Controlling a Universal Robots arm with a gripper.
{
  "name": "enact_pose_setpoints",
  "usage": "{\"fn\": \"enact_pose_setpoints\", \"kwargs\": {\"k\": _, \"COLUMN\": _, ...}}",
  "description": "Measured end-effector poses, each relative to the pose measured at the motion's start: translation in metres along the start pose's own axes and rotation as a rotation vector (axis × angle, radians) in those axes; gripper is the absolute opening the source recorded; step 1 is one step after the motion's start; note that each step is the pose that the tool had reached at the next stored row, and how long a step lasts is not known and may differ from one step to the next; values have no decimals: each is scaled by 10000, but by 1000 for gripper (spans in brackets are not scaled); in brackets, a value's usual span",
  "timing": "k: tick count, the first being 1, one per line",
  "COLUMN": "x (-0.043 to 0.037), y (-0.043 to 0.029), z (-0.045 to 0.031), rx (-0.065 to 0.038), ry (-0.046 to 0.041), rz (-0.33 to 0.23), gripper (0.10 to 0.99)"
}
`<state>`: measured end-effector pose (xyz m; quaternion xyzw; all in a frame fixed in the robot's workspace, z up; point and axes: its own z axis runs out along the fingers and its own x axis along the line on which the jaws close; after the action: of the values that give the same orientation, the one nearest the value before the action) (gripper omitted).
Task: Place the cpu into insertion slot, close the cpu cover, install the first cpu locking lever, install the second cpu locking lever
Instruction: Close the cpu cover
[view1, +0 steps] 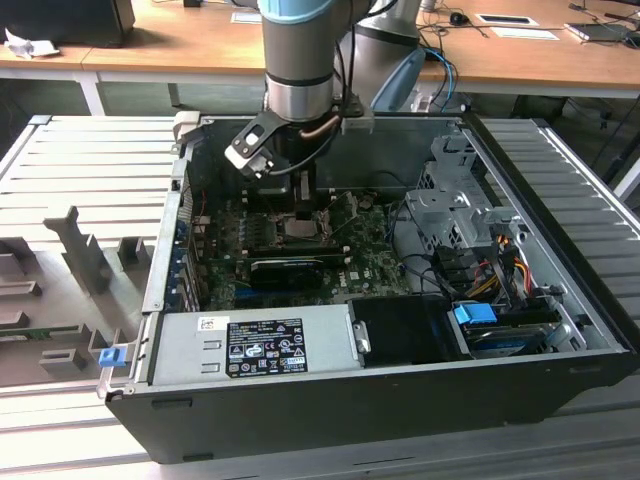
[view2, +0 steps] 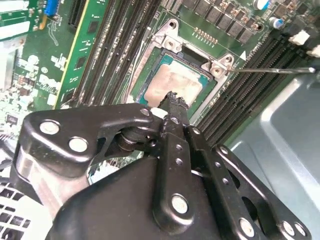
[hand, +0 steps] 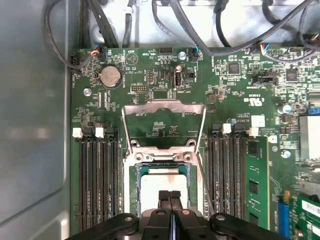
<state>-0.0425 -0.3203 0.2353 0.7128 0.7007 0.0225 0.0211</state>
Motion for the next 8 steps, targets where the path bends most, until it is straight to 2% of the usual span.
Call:
{"fn": "enact_pose_setpoints", "kwargs": {"k": 1, "x": 0, "y": 4, "z": -64, "rx": 23, "ry": -9, "rz": -1, "gripper": 106}}
{"fn": "enact_pose_setpoints", "kwargs": {"k": 3, "x": 1, "y": 7, "z": -107, "rx": 47, "ry": -12, "rz": -1, "gripper": 106}}
{"fn": "enact_pose_setpoints", "kwargs": {"k": 5, "x": 1, "y": 13, "z": -131, "rx": 83, "ry": -16, "rz": -2, "gripper": 106}}
{"fn": "enact_pose_setpoints", "kwargs": {"k": 8, "x": 2, "y": 74, "z": -131, "rx": 167, "ry": -19, "rz": -1, "gripper": 106}}
